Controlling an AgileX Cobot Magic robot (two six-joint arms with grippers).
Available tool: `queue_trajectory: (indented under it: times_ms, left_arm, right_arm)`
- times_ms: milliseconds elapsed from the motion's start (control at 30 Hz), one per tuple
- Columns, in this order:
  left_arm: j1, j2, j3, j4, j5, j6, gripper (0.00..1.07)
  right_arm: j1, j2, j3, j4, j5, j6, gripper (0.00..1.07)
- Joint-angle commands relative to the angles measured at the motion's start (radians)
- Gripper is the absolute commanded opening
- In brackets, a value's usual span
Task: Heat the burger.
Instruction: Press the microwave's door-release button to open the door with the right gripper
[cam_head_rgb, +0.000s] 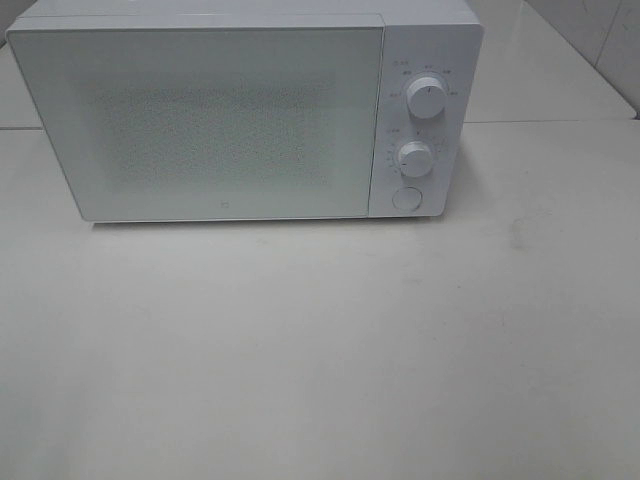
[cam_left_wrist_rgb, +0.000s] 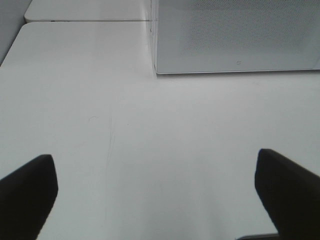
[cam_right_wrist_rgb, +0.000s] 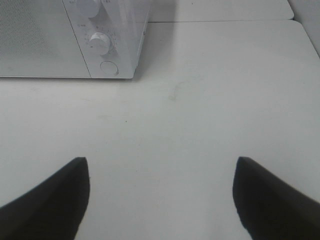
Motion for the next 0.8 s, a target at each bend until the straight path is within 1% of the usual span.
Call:
queue_trajectory:
  times_ms: [33,67,133,167,233,333,400,433,500,533,567,633,700,733,767,800]
  left_arm:
    - [0.002,-0.019,0.004,-0.008,-0.013,-0.005,1.00]
    - [0.002,-0.019,0.004,-0.008,-0.013,-0.005,1.00]
    - [0.002,-0.019,0.004,-0.008,-0.013,-0.005,1.00]
    - [0.002,-0.019,0.004,-0.008,-0.013,-0.005,1.00]
    - [0.002,-0.019,0.004,-0.008,-0.013,-0.005,1.00]
    - [0.002,-0.019,0.004,-0.008,-0.013,-0.005,1.00]
    - [0.002,-0.019,0.004,-0.008,-0.013,-0.005,1.00]
    - [0.002,-0.019,0.004,-0.008,-0.013,-0.005,1.00]
    - [0.002,-0.019,0.004,-0.008,-0.013,-0.005,1.00]
    - [0.002,-0.019,0.004,-0.008,-0.013,-0.005,1.00]
    - [0.002,-0.019,0.004,-0.008,-0.013,-0.005,1.00]
    - [0.002,-0.019,0.004,-0.008,-0.013,-0.005,1.00]
    - [0.002,-0.019,0.004,-0.008,-0.013,-0.005,1.00]
    - [0.002,-0.019,0.004,-0.008,-0.013,-0.005,1.00]
    - [0.002,-0.019,0.004,-0.008,-0.013,-0.005,1.00]
    - [0.002,-0.019,0.004,-0.008,-0.013,-0.005,1.00]
  right_arm:
    - [-0.008,0.067,-0.008,0.005,-0.098,-0.016,0.76]
    - [-0.008,0.067,-0.008,0.005,-0.098,-0.016,0.76]
    - [-0.008,0.135,-0.008,0.005,-0.183,-0.016,0.76]
    - [-0.008,0.135,-0.008,0.005,-0.183,-0.016,0.76]
    - [-0.008,0.207,-0.008,0.005,-0.257,-0.016,0.76]
    - [-0.008,0.251,-0.008,0.005,-0.313,-0.016,0.75]
    - [-0.008,0.323,-0.008,0.005,-0.391,-0.016,0.75]
    - [-0.008,0.323,-0.008,0.005,-0.391,-0.016,0.75]
    - [-0.008,0.398,-0.008,0.005,-0.450,-0.016,0.75]
    - [-0.008,0.398,-0.008,0.005,-0.450,-0.016,0.75]
    - [-0.008,0.451,-0.008,0.009,-0.496,-0.016,0.75]
    - [-0.008,0.472,-0.008,0.009,-0.517,-0.016,0.75]
    - [-0.008,0.544,-0.008,0.019,-0.589,-0.016,0.75]
    - [-0.008,0.544,-0.008,0.019,-0.589,-0.016,0.75]
    - [-0.008,0.595,-0.008,0.020,-0.629,-0.016,0.75]
    - [-0.008,0.595,-0.008,0.020,-0.629,-0.016,0.75]
